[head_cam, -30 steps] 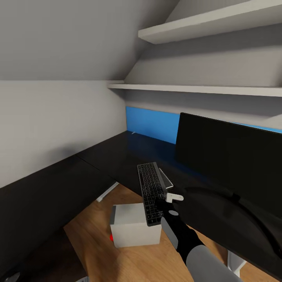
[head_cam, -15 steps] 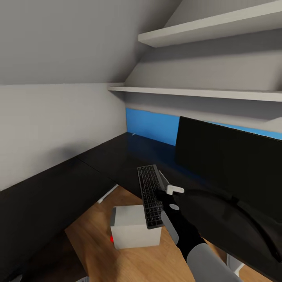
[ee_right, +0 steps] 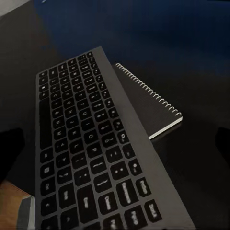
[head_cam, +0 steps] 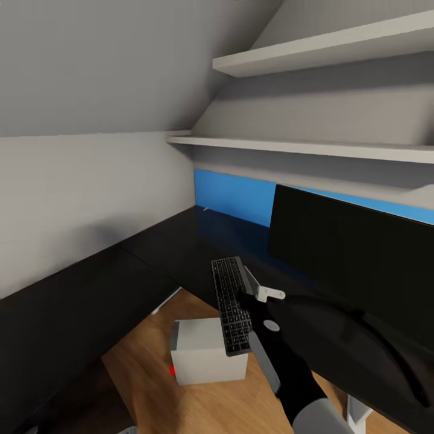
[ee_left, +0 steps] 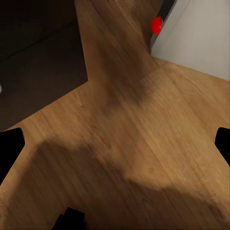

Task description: In the bedroom, organize the workspace by keeping the computer under the desk, ensuring the monitor is on the desk, placing the keyboard on the desk next to the monitor, placing the mouse on the desk next to the keyboard, moving the folder from the swivel chair onto the desk next to the mouse, stacking the notebook on top of the folder with the pen on top of the notebook, and positioning the swivel chair next to the desk.

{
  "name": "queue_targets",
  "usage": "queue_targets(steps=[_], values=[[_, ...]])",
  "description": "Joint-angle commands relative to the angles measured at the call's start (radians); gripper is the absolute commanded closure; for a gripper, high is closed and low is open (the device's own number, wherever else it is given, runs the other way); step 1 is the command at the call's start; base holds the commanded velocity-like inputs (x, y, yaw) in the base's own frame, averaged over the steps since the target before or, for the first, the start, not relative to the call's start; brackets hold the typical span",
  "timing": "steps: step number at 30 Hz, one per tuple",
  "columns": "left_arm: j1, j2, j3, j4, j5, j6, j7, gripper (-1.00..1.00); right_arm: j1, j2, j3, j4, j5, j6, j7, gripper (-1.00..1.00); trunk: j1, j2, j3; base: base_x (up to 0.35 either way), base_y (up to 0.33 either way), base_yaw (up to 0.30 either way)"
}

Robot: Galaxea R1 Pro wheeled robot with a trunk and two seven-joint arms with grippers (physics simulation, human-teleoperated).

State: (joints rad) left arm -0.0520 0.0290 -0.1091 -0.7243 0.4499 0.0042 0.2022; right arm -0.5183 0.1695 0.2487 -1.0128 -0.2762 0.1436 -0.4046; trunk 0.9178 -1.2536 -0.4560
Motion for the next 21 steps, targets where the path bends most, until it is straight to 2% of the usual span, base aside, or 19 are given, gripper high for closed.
queue_targets(steps=[1,5,19,20,21], values=[[0.0,0.002,-0.007,-0.002,0.009,0.0,0.009,-1.0,0.006,0.0,0.006,-0.013,-0.003,0.01,-0.007,-1.0,-0.004,0.007,0.002,0.0,0.0,0.0],[-0.001,0.002,-0.008,-0.001,0.01,0.001,0.008,-1.0,0.033,-0.001,0.031,-0.065,0.01,0.029,-0.005,-1.0,-0.015,0.028,0.012,0.0,0.0,0.0],[-0.001,0.003,-0.007,0.001,0.01,-0.001,0.006,-1.0,0.053,0.003,0.045,-0.076,0.006,0.028,0.0,-1.0,-0.015,0.028,0.012,-0.023,0.0,0.0],[-0.001,0.003,-0.007,0.004,0.01,0.0,0.006,-1.0,0.055,0.005,0.086,-0.08,0.007,0.028,-0.001,-1.0,-0.015,0.028,0.012,-0.311,0.0,0.0],[0.0,0.003,-0.007,0.004,0.01,0.0,0.006,-1.0,0.055,0.005,0.096,-0.083,0.007,0.028,-0.002,-1.0,-0.015,0.028,0.012,-0.316,0.0,0.0]])
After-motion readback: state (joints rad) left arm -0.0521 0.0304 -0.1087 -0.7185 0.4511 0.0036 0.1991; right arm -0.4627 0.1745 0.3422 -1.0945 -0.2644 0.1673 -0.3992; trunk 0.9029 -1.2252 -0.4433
